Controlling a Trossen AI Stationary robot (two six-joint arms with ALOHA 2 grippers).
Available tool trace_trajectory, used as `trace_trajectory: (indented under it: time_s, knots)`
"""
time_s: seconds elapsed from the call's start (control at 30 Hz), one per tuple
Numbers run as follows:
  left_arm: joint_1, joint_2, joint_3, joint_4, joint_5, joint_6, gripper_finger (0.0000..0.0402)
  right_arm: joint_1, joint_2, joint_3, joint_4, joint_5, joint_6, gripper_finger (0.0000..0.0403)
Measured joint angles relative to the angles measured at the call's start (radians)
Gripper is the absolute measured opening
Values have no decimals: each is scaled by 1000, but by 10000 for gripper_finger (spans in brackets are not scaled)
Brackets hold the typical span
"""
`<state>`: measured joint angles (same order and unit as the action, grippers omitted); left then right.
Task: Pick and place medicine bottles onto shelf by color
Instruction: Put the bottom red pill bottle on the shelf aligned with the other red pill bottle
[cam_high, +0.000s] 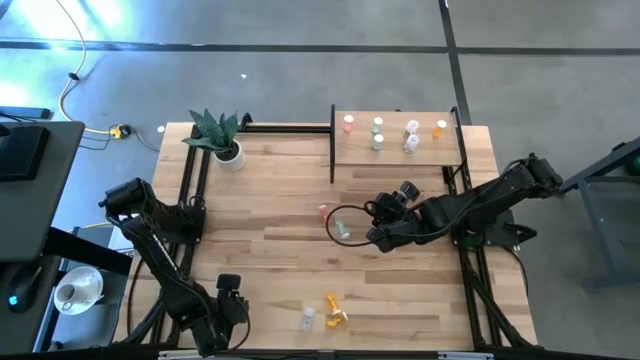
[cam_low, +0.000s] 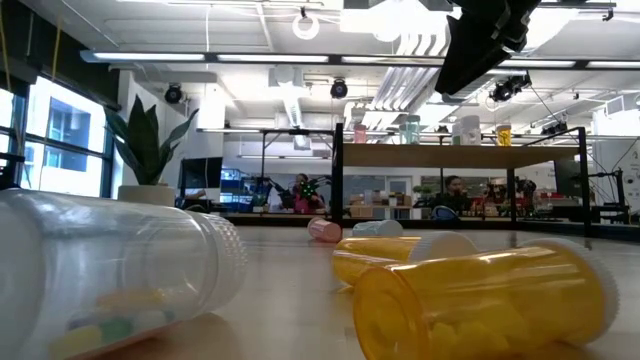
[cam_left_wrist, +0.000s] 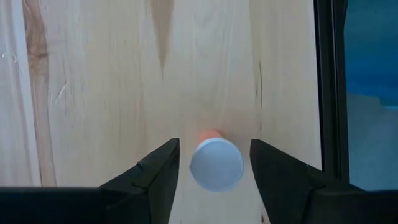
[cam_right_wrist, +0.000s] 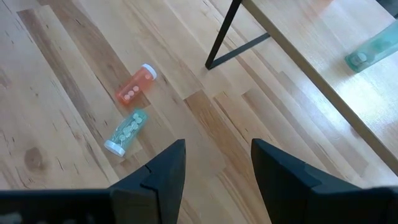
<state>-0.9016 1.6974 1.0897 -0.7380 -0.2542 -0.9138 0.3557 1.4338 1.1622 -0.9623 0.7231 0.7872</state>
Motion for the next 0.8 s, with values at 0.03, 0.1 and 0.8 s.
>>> trace_trajectory:
  time_s: [0.03, 0.1, 0.8]
  knots:
    - [0, 0, 0, 0, 0, 0, 173, 0, 0, 0, 0, 0, 1, 172]
    - [0, 0, 0, 0, 0, 0, 155, 0, 0, 0, 0, 0, 0, 172]
    - [133, -64, 21, -45, -1, 271, 105, 0, 0, 0, -1, -2, -25, 172]
